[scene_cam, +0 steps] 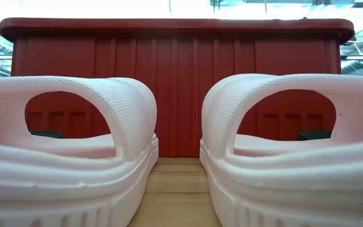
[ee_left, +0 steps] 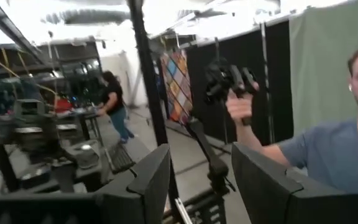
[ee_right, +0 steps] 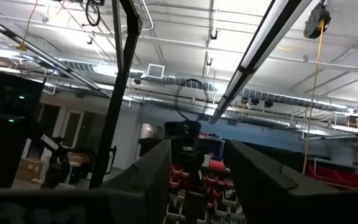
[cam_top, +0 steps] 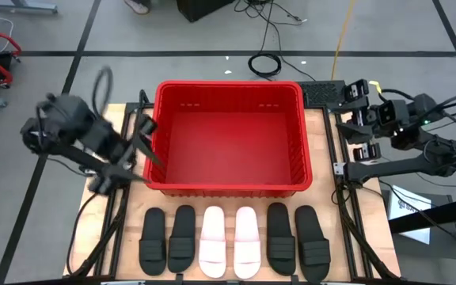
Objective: Pick and place slides into bin
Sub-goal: Put the left black slipper into the red bin
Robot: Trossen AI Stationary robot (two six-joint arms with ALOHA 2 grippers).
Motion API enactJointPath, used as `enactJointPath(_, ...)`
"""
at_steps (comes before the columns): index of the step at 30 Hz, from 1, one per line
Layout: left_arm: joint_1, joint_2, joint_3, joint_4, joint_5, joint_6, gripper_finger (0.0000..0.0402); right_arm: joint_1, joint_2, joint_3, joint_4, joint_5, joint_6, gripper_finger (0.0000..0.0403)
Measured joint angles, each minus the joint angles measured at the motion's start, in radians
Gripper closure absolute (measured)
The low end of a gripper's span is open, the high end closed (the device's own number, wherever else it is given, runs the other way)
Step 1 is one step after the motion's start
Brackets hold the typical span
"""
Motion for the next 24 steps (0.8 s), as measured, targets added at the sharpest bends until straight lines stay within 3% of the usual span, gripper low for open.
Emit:
enactJointPath(7,-0.279,0.110,0.032,0.025,-0.094,0.055,0.0222,0.000,0.011,0.000,-0.047,0.000,0.004,0.0250)
enactJointPath(16,-0.567,0.219,0.032,-0.059,-0.565,0.067,0.0222,0.030,0.058,0.000,-0.103,-0.026,0.006,0.0250)
enactJointPath(24,-0.713,0.344,0.032,-0.110,-0.815,-0.058,0.0222,0.079,0.118,0.000,-0.109,-0.020,-0.020,0.0250)
